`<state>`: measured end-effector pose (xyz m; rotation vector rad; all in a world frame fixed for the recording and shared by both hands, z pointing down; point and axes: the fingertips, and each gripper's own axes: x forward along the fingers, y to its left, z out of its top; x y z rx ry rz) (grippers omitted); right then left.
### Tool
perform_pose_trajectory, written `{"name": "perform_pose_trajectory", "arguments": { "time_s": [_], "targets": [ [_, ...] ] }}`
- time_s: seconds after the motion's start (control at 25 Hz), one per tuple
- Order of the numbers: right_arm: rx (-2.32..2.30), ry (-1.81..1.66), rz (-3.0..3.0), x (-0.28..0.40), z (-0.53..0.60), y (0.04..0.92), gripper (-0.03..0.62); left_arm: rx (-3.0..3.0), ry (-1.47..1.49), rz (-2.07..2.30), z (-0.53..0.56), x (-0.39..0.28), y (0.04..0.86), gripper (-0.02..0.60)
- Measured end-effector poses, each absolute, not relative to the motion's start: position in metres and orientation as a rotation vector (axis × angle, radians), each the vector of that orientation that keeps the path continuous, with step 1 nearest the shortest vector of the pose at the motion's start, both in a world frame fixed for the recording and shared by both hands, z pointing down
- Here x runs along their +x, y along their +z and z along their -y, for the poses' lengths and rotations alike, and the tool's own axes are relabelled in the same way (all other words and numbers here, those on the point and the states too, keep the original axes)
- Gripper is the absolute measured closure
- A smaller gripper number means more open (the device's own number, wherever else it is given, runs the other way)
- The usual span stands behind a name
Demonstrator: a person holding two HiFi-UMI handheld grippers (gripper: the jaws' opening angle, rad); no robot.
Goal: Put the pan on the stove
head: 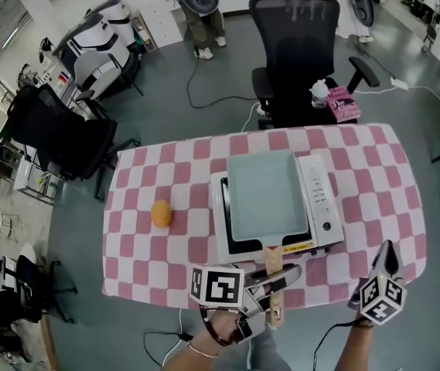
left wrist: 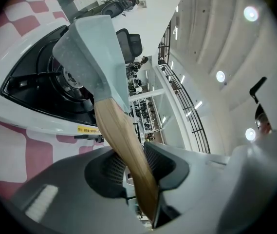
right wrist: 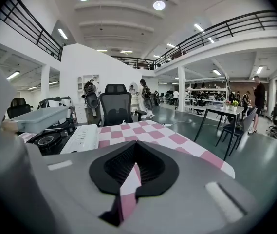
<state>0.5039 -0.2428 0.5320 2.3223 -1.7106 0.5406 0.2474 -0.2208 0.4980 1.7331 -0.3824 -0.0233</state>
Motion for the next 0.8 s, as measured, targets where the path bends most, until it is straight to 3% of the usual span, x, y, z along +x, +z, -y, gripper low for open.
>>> {"name": "perform_pose_trajectory", "arguments": {
  "time_s": [0.8],
  "targets": [
    [2.271,0.574,1.7,0.504,0.247,0.564,0.585,1.704,-0.02,0.423,0.226,0.249,0.528,0.471]
  ]
}}
